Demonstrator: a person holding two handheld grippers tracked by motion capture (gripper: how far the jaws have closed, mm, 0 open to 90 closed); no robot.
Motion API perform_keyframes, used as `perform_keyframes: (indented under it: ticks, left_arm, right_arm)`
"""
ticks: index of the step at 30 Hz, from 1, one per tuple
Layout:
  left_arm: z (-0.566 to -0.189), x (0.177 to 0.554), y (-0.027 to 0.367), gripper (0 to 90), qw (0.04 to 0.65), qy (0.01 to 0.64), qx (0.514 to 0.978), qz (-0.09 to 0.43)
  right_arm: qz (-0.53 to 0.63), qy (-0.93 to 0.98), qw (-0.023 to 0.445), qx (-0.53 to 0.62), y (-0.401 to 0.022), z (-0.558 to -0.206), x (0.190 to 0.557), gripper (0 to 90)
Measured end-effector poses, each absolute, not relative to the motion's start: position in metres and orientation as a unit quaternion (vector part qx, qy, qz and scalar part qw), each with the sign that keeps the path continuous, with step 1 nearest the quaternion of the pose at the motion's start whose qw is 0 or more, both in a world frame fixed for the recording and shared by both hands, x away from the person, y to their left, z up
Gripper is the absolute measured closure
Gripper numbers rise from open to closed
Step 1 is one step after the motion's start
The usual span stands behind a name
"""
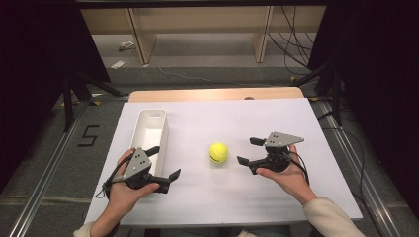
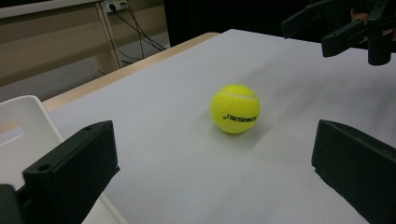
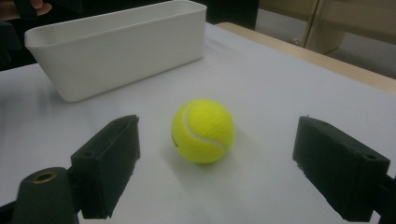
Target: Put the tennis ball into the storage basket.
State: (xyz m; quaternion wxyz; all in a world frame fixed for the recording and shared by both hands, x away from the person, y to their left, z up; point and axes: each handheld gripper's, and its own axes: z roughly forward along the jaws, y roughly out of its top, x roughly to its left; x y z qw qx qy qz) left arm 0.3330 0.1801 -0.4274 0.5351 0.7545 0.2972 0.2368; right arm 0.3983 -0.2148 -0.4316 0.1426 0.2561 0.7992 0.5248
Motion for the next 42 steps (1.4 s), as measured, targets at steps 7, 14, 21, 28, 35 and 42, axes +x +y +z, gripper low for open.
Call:
perform_keyframes:
  ticks: [7,14,21,28,35,42]
  left_arm:
    - [-0.427,0.333,0.18,0.0,0.535,0.296,0.755,0.237]
    - [-0.427,0.333,0.181,0.0,0.535,0.294,0.755,0.238]
    - [-0.427,0.333,0.181,0.0,0.535,0.296,0.755,0.237]
    - [-0.427,0.333,0.181,0.0,0.536,0.297,0.754,0.237]
    - [-0.427,0.333,0.181,0.0,0.537,0.298,0.753,0.237]
    - [-0.427,0.332,0.181,0.0,0.537,0.298,0.753,0.236]
  right_arm:
    - [0.523,0.802,0.14,0.253,-0.207,-0.433,0.402,15.4]
    - [0.519,0.804,0.139,0.252,-0.202,-0.435,0.406,15.4]
    - [0.516,0.806,0.139,0.255,-0.198,-0.436,0.41,15.4]
    - [0.516,0.806,0.136,0.256,-0.194,-0.437,0.414,15.4]
    - [0.516,0.807,0.133,0.254,-0.19,-0.437,0.417,15.4]
    - [0.514,0.809,0.131,0.253,-0.185,-0.439,0.419,15.4]
